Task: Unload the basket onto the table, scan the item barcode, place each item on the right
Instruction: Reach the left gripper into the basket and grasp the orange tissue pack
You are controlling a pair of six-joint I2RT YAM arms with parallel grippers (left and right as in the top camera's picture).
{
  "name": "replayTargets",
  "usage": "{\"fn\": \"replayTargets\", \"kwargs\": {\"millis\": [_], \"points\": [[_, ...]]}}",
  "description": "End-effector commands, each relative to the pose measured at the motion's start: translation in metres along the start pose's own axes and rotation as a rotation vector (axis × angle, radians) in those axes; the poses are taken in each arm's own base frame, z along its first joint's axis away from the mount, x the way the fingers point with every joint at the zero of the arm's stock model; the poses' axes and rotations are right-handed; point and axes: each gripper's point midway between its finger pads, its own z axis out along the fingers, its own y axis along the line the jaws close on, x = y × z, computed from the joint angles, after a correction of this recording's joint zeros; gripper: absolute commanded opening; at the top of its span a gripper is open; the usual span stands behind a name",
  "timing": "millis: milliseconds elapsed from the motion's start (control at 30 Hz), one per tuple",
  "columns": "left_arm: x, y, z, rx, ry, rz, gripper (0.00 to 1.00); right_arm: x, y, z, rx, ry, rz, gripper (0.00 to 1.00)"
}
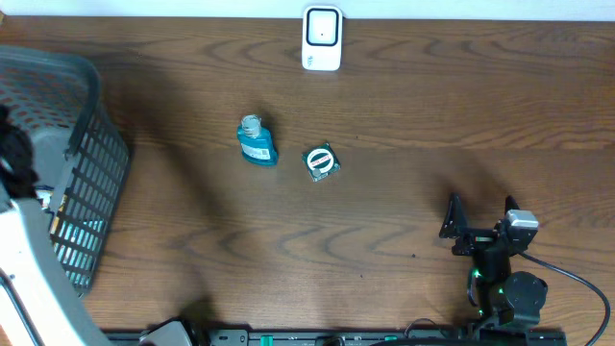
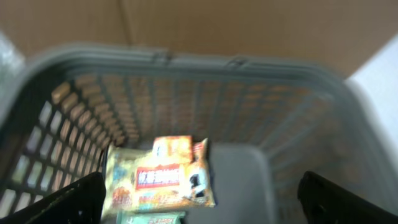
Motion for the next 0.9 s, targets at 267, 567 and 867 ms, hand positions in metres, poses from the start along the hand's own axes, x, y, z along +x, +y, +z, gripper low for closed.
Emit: {"fn": "replayTargets", "kwargs": {"millis": [267, 567, 867], "points": [[0.063, 0.044, 0.131, -0.265, 0.268, -0.091, 0.98, 0.0, 0.001, 0.0, -0.003, 0.0, -0.012, 0.99], [0.115, 0.046, 0.195, -0.339, 0.358, -0.045, 0.98, 0.0, 0.001, 0.0, -0.003, 0.0, -0.012, 0.99], [0.135, 0.053, 0.23, -0.382, 0.383, -0.041, 0.98, 0.0, 0.001, 0.0, -0.003, 0.0, -0.012, 0.99]]}}
